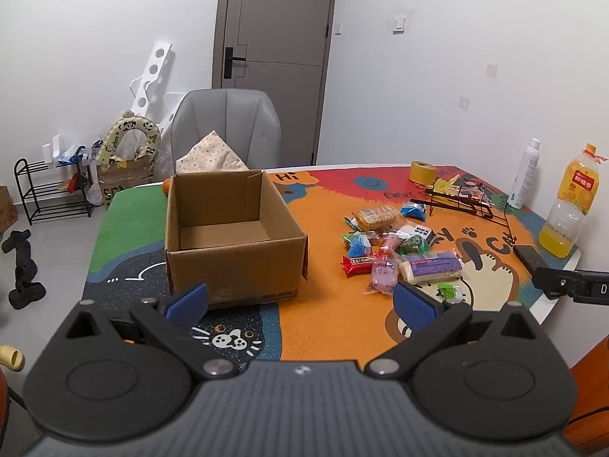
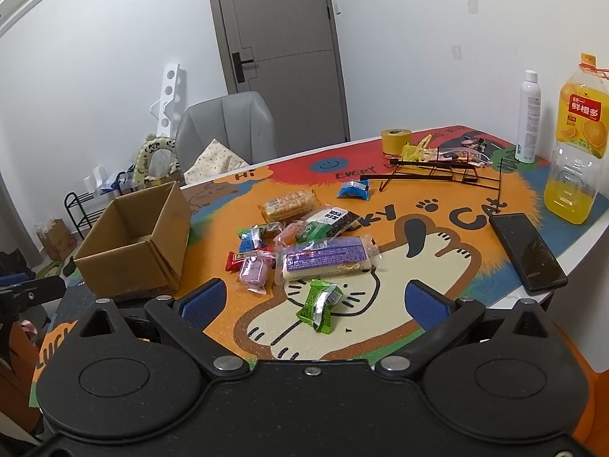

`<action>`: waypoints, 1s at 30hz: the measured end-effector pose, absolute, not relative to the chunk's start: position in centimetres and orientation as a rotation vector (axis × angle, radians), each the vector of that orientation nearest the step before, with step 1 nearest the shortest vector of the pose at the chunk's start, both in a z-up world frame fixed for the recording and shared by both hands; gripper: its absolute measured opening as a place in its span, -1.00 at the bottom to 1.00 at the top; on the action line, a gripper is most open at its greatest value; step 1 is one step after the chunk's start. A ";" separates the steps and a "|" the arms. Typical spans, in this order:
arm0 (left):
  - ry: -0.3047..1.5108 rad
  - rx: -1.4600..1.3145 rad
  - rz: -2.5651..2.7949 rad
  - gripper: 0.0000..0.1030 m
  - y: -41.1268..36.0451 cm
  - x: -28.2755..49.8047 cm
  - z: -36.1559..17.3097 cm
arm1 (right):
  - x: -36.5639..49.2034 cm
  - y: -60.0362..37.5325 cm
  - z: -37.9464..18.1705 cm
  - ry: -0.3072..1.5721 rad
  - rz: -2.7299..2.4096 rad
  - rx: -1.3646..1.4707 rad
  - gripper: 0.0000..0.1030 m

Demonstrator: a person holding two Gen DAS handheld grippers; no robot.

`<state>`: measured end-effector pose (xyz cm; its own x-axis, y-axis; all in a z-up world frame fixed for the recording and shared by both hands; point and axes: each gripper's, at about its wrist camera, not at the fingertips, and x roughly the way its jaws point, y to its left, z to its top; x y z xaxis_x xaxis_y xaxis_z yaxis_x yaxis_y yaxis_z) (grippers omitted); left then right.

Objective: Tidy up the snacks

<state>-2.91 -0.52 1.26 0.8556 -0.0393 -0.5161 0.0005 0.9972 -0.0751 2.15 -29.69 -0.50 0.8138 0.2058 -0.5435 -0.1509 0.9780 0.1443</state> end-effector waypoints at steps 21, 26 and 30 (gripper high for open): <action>0.567 -0.079 -0.065 0.99 -1.6 -1.0 -0.7 | 3.6 -29.9 -3.3 0.625 0.190 0.081 1.00; 0.555 -0.081 -0.088 0.99 -2.2 0.4 -1.6 | 4.6 -30.0 -4.7 0.630 0.200 0.093 1.00; 0.547 -0.093 -0.114 0.99 -2.7 1.7 -2.4 | 5.6 -29.8 -6.1 0.636 0.200 0.091 0.99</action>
